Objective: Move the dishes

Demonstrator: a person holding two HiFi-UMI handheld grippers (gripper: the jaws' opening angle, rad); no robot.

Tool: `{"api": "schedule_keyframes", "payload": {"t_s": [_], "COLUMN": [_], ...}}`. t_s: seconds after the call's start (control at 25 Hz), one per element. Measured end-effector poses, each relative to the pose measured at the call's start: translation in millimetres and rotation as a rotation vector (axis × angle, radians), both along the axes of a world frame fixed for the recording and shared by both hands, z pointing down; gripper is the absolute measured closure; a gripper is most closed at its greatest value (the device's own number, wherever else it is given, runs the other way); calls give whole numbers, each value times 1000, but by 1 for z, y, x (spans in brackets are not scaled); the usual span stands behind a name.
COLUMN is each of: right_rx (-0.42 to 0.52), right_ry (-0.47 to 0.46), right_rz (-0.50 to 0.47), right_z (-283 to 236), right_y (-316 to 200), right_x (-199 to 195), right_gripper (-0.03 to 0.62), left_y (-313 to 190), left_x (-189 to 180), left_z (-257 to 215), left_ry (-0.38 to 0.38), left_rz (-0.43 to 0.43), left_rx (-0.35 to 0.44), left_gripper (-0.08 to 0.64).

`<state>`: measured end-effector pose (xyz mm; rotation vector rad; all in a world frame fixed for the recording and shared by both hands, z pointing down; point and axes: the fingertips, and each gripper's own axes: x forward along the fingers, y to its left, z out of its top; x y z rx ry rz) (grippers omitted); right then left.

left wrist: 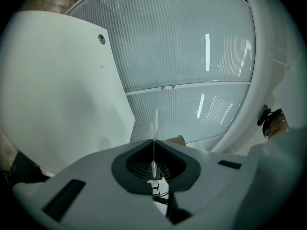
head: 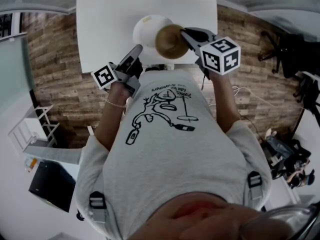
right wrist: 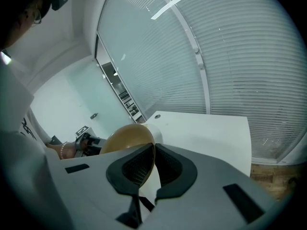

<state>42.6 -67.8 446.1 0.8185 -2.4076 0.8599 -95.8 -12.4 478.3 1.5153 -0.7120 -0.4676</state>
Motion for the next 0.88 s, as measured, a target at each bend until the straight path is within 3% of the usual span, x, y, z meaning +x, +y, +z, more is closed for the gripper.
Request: {"api": "schedule_keyframes", "payload": {"t_s": [0.48, 0.88], "right_rx": [-34, -83], "right_ry": [-20, -101], "right_rz": [49, 111], "right_z": [9, 17], "right_y": [1, 4], "right_x": [14, 26], "right_gripper": [549, 549], "left_y": [-6, -5], "left_x": [-32, -38], "left_z": [-6, -13], "left_ry": [-9, 0], "left_rz": [-59, -90], "left_rx": [18, 13], "left_gripper": [551, 551]}}
